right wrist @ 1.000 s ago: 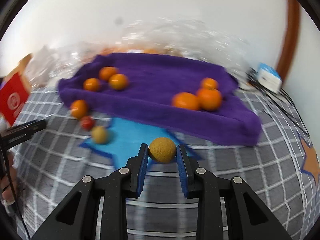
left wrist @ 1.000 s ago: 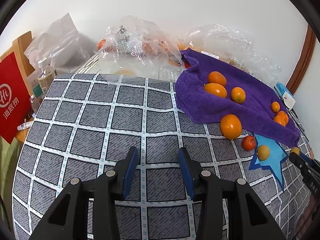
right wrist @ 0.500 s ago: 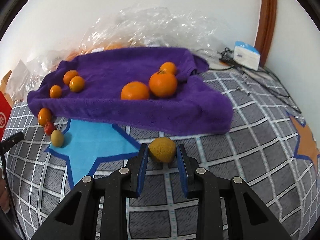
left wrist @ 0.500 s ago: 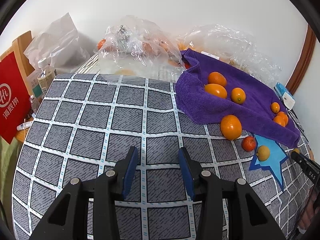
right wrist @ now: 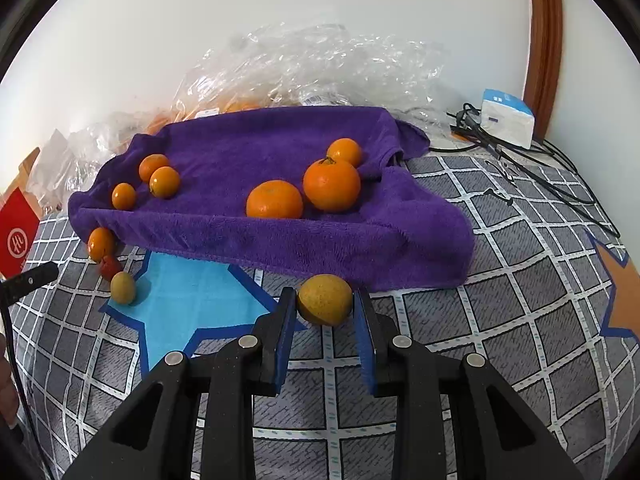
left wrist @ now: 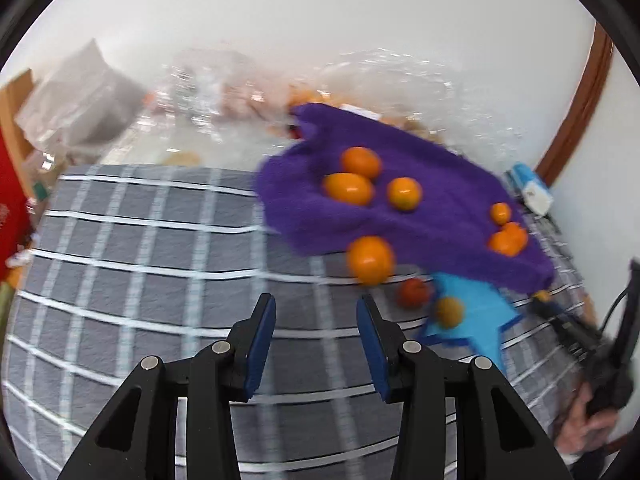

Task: Organize fruits
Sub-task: 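Grasp a round orange with the left gripper while the right gripper holds the yellow-green fruit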

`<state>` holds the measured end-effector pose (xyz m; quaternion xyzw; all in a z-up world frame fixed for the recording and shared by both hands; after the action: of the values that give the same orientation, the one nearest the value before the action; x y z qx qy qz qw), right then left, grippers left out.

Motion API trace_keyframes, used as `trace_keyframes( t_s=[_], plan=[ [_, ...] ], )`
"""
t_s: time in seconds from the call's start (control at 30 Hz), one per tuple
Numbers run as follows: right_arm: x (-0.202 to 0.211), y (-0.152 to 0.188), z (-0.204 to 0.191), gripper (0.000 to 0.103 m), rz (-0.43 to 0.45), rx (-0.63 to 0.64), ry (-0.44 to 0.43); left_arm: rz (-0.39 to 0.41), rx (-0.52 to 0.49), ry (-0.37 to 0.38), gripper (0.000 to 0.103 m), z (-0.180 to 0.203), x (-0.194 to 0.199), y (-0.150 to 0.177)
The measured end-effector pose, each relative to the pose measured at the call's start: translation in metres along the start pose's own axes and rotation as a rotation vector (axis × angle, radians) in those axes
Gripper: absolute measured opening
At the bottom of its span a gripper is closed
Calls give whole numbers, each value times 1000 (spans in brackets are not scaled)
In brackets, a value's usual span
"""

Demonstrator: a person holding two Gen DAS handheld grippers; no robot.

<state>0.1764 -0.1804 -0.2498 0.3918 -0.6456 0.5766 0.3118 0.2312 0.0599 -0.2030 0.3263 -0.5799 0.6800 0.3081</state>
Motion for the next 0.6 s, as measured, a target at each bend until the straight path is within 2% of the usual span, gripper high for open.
trace_keyframes(
  t_s=[0.2, 0.4, 0.43, 0.5, 0.6],
  plan=[
    [-1, 3, -1, 29, -5, 1, -4, -24, 13, 45, 40, 29, -20, -11],
    [-1, 4, -2, 29, -9, 8, -2, -28, 28, 20, 40, 41, -46, -14],
    [-1, 4, -1, 29, -10, 6, 5, -22, 36, 12, 39, 40, -48, -14],
    [-2, 4, 0, 29, -12, 6, 8, -1, 49, 12, 31, 38, -51, -15],
    [-3, 5, -1, 29, -21, 10, 1, 15, 60, 36, 31, 37, -49, -15]
  ],
)
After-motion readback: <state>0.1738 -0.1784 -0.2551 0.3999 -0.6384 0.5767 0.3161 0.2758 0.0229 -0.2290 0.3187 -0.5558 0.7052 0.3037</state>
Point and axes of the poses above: each gripper's, at about its wrist camera, not at the fingertips, and x roughly against the way its jaws point, z to its right, y to its underside, the point moved 10 cm from there along -x, roughly the way its jaws point, and after that the axes turned 9 degrees about -y, right-handed, at the moved point
